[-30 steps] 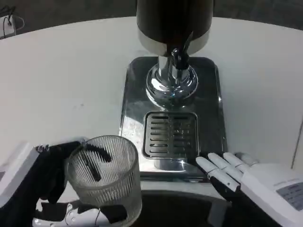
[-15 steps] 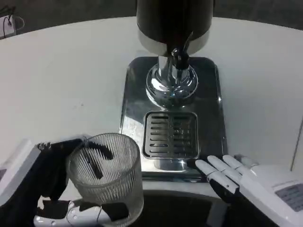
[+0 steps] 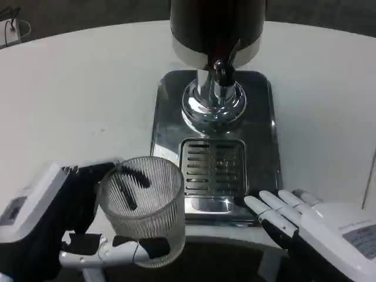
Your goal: Grasp the cup under the faucet to collect the drink, then remove the cup.
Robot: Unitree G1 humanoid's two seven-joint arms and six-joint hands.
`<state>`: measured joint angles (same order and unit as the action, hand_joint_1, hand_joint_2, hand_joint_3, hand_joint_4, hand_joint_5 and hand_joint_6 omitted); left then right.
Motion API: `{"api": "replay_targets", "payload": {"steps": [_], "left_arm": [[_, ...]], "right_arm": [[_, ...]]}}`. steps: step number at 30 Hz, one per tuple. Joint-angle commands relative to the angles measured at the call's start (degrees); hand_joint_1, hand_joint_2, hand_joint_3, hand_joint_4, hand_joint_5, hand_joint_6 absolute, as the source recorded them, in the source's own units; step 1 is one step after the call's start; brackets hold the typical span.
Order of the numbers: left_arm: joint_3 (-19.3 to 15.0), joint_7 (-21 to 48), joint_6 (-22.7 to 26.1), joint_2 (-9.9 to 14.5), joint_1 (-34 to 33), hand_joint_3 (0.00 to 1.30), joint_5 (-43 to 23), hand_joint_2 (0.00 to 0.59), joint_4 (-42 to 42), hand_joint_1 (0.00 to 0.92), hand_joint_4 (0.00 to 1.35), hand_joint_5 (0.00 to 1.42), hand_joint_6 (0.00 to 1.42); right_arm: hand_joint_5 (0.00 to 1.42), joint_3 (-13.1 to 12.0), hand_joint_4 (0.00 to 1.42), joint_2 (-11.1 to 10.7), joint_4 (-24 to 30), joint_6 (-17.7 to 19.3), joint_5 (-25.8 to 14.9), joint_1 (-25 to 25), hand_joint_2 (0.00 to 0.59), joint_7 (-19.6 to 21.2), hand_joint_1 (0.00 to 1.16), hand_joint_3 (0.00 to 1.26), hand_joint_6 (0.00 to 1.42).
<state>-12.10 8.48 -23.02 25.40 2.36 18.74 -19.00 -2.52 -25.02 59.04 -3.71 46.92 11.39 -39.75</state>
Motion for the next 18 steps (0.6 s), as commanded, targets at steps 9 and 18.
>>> {"api": "replay_targets", "payload": {"steps": [9,18], "left_arm": [[3.84,-4.22,1.30,-0.11,-13.79,1.06,4.76,0.000,11.63,0.453,1.15,1.36,1.42],[6.85,-6.58,1.10,1.40,-23.80,1.06,8.05,0.000,22.40,0.453,1.15,1.36,1.42]], "right_arm": [[0.00,-5.70,0.00,0.55,0.96,0.47,-2.94,2.13,0.495,0.14,0.45,0.04,0.00],[0.00,-8.49,0.00,0.63,0.96,1.85,-5.45,4.06,0.498,0.48,0.44,0.04,0.00]]}}
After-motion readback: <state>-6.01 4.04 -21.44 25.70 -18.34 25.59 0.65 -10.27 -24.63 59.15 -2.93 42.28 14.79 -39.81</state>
